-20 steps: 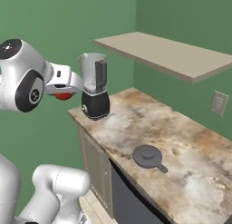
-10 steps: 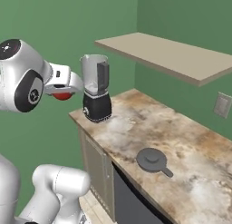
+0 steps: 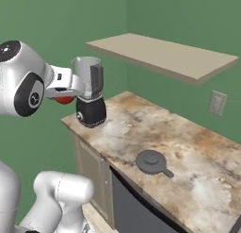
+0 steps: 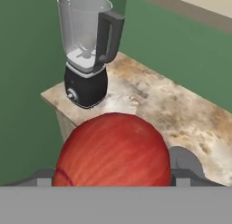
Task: Grab the onion and lemon from the fridge, place them in the blender, close the lid, and turn on the blender to create a marinade.
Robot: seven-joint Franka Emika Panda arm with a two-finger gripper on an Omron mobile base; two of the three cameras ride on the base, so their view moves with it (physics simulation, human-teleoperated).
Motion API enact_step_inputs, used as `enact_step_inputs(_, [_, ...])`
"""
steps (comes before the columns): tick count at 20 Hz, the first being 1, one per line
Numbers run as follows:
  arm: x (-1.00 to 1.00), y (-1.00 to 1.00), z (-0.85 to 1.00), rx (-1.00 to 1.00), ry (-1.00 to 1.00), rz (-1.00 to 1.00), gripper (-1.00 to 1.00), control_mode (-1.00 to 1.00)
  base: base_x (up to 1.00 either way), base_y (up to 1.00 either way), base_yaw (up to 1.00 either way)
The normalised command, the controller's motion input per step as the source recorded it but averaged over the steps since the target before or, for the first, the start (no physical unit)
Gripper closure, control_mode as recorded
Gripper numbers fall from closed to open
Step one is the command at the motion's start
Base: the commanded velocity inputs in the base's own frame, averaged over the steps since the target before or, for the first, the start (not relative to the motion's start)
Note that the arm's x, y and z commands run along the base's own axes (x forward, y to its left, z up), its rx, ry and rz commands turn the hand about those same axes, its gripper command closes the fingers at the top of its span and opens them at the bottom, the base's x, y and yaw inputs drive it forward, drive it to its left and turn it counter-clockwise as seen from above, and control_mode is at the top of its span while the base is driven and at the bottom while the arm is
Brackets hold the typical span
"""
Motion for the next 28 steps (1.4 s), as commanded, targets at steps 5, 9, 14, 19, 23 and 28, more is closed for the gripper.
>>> enact_step_inputs(5, [0.00,0.00,0.00,0.00,0.00,0.00,1.00,1.00,0.03,0.36,-0.28])
enact_step_inputs(9, [0.00,0.00,0.00,0.00,0.00,0.00,1.00,1.00,0.03,0.45,-0.28])
enact_step_inputs(14, [0.00,0.00,0.00,0.00,0.00,0.00,1.00,1.00,0.10,0.56,-0.24])
enact_step_inputs(19, [0.00,0.00,0.00,0.00,0.00,0.00,1.00,1.00,0.28,0.57,-0.20])
enact_step_inputs(23, [0.00,0.00,0.00,0.00,0.00,0.00,1.00,1.00,0.35,0.42,-0.18])
enact_step_inputs(28, [0.00,0.00,0.00,0.00,0.00,0.00,1.00,1.00,0.37,0.06,-0.16])
